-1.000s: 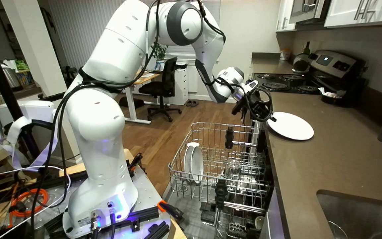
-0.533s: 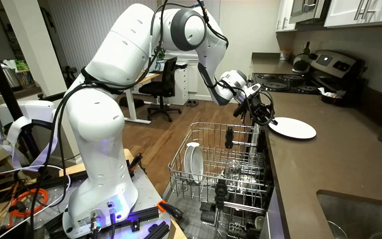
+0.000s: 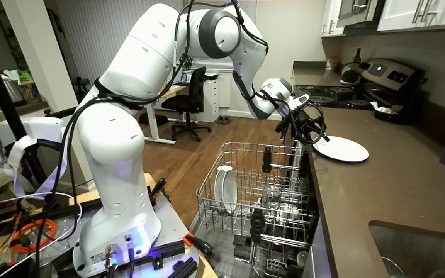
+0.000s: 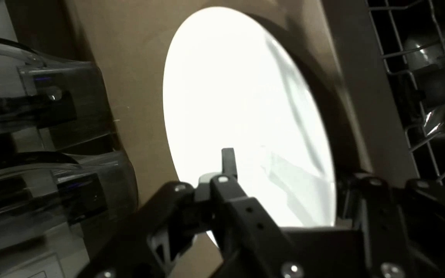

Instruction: Remove a plate from the dishwasher and put it on the counter

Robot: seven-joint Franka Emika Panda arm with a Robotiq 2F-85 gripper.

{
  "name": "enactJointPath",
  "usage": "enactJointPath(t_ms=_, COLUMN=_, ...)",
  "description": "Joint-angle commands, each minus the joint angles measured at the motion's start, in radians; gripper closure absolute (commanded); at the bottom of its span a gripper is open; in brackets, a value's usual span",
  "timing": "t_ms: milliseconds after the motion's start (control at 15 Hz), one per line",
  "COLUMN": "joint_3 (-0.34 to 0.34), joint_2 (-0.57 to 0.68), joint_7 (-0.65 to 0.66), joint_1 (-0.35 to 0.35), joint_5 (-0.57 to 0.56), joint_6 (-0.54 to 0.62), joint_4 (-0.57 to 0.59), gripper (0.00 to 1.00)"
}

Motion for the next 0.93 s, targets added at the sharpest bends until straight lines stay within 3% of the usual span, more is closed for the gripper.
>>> enactJointPath(t_ms=0, joint_3=0.024, joint_2=-0.032, joint_7=-0.080, joint_1=-0.021, joint_5=0.084, joint_6=0.074, joint_4=-0.042, gripper=0.26)
enactJointPath(t_ms=200, joint_3=0.020, joint_2=-0.072, joint_7=-0.111, joint_1=-0.018, joint_5=0.106, joint_6=0.101, joint_4=-0.078, gripper=0.20)
enactJointPath(t_ms=533, joint_3=0.033, joint_2=-0.142, joint_7=-0.182, joint_1=-0.008, joint_5=0.211, joint_6=0.155, joint_4=-0.163, gripper=0.24)
enactJointPath(t_ms=733, joint_3=0.050, joint_2=-0.207, joint_7=-0.235, joint_1=-0.001, joint_5=0.299, joint_6=0.183, joint_4=-0.252, gripper=0.10)
enactJointPath(t_ms=867, joint_3=0.052, joint_2=-0.266, joint_7=-0.273, joint_1=0.006, joint_5=0.347, joint_6=0.201, joint_4=-0.320, gripper=0.09)
